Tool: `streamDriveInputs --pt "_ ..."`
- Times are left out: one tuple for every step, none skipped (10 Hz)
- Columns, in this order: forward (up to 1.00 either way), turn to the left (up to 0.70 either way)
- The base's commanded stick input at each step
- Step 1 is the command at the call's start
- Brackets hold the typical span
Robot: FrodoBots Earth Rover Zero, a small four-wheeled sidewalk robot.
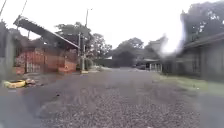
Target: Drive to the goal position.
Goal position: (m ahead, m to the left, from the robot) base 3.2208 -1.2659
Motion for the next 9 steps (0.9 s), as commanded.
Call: streamDriveInputs --pt "0.70 0.00" --pt "0.70 0.00" --pt "0.70 0.00" --pt "0.70 0.00" --pt "0.70 0.00" --pt "0.70 0.00" --pt "0.70 0.00" --pt "0.70 0.00" --pt "0.70 0.00"
